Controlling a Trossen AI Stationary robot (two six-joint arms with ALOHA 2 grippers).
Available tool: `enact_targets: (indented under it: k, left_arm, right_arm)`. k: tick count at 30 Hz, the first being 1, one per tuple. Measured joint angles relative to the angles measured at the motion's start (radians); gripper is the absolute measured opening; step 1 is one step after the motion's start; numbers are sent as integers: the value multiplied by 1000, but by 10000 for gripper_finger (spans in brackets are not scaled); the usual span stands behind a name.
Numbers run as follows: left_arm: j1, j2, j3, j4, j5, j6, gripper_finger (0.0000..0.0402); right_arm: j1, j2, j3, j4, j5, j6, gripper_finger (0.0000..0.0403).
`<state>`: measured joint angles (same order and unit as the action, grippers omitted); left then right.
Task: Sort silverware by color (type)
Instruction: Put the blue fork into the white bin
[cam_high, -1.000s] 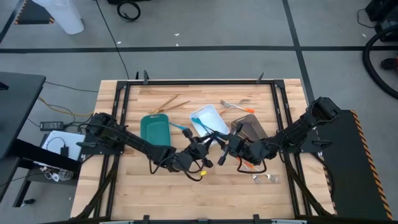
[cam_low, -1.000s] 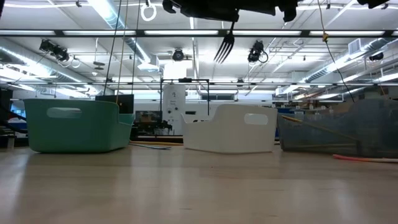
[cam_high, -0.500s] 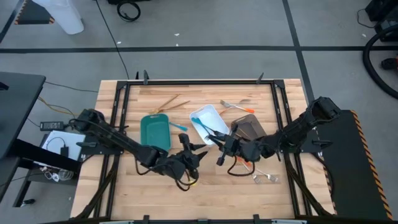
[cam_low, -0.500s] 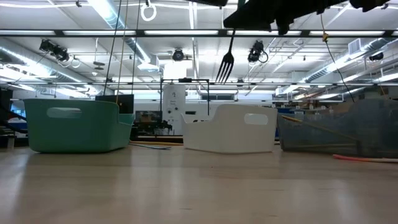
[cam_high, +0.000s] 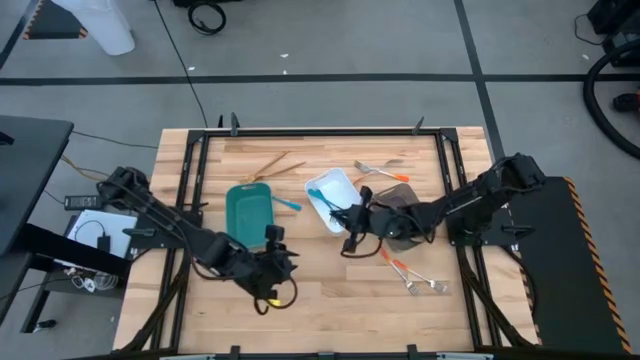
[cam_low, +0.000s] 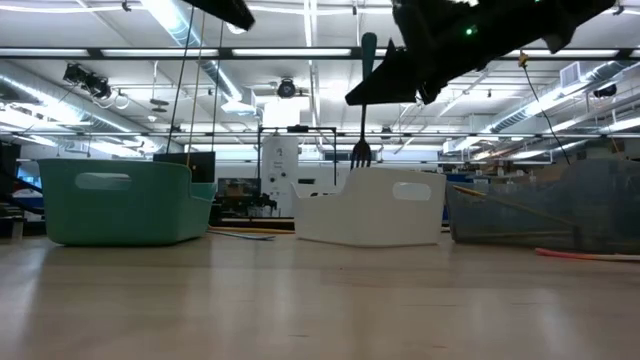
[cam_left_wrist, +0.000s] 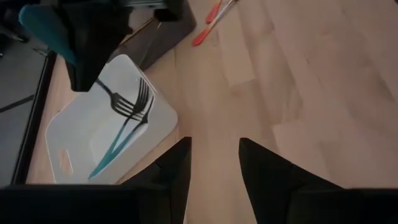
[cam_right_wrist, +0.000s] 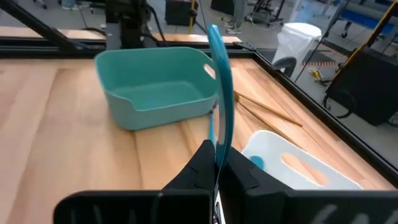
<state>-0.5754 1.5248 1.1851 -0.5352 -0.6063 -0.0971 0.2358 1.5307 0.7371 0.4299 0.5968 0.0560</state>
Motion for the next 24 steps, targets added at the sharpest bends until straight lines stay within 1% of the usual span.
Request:
enact_targets:
  k: [7,11,15,18,21,24]
  left_arm:
    - [-47,-40,-14,-40,0,-15,142]
    - [-28,-41,-68,-44,11,-5,142]
    - [5,-53,-113,-45,66,14,142]
    - [34,-95,-147,-40,98,52,142]
    - [67,-164,-198,-39,132,64,142]
    - [91,-246,-255,-9,137,64,142]
  right_arm:
    - [-99,0,85,-135,-129,-4,9]
    - [-164,-1,135,-251,-213,19,9]
    - [-219,-1,178,-400,-293,66,9]
    - [-246,-1,217,-515,-360,77,9]
    - [-259,-1,263,-620,-394,77,9]
    - [-263,-1,310,-695,-422,74,9]
